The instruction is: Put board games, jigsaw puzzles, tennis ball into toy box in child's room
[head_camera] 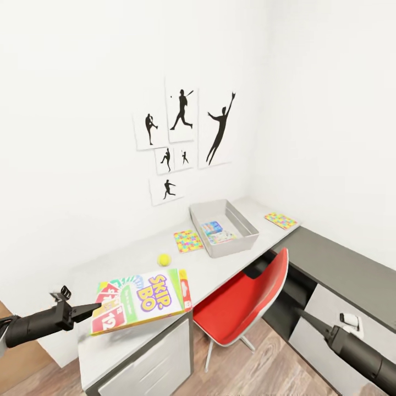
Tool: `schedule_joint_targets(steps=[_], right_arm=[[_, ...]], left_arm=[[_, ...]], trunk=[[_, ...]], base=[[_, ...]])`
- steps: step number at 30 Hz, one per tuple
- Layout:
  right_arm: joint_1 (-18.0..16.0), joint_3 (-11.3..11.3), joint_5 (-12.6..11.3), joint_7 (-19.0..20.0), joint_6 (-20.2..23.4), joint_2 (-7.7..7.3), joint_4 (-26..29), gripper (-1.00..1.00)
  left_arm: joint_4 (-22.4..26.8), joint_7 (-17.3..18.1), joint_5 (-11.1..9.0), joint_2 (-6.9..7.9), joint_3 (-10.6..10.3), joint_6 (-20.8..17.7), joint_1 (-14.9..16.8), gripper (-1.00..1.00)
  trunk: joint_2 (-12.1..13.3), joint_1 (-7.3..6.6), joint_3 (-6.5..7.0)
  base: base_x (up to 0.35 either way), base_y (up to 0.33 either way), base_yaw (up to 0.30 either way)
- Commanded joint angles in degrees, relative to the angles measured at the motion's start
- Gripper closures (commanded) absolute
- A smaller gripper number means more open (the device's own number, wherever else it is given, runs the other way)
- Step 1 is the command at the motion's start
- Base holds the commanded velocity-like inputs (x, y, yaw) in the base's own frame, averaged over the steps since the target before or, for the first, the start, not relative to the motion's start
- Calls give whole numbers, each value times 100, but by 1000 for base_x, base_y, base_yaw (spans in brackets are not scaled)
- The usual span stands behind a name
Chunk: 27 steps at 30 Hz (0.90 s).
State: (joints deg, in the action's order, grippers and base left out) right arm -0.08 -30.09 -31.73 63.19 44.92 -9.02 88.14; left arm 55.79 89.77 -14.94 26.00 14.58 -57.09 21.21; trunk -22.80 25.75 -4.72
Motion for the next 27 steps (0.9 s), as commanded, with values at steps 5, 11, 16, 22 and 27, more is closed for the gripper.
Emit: schedule_joint_targets(steps=[5,11,16,22,27], right_arm=[[-1,-135,-12,-1,48,-3,-49,-100],[-1,-176,-3,0,52,-3,-124,-100],[-1,-177,-13,0,52,-77,-168,-100],[-1,-174,-23,-6,52,-121,-173,-100],[-1,-173,-19,-7,46,-130,-174,-100]], left_arm=[[2,23,-11,8,0,-55,1,100],[3,23,-13,10,1,-49,-1,100],[-2,23,-15,11,-2,-55,-3,100],[-6,23,-24,18,-5,-53,-3,100],[-6,23,-28,22,-1,-51,-3,100]], trunk=[[-12,4,-24],[-12,4,-38],[-12,4,-51],[-12,4,-66],[-12,4,-78]], base=[[0,0,-264],[0,0,-264],[0,0,-264],[0,0,-264],[0,0,-264]])
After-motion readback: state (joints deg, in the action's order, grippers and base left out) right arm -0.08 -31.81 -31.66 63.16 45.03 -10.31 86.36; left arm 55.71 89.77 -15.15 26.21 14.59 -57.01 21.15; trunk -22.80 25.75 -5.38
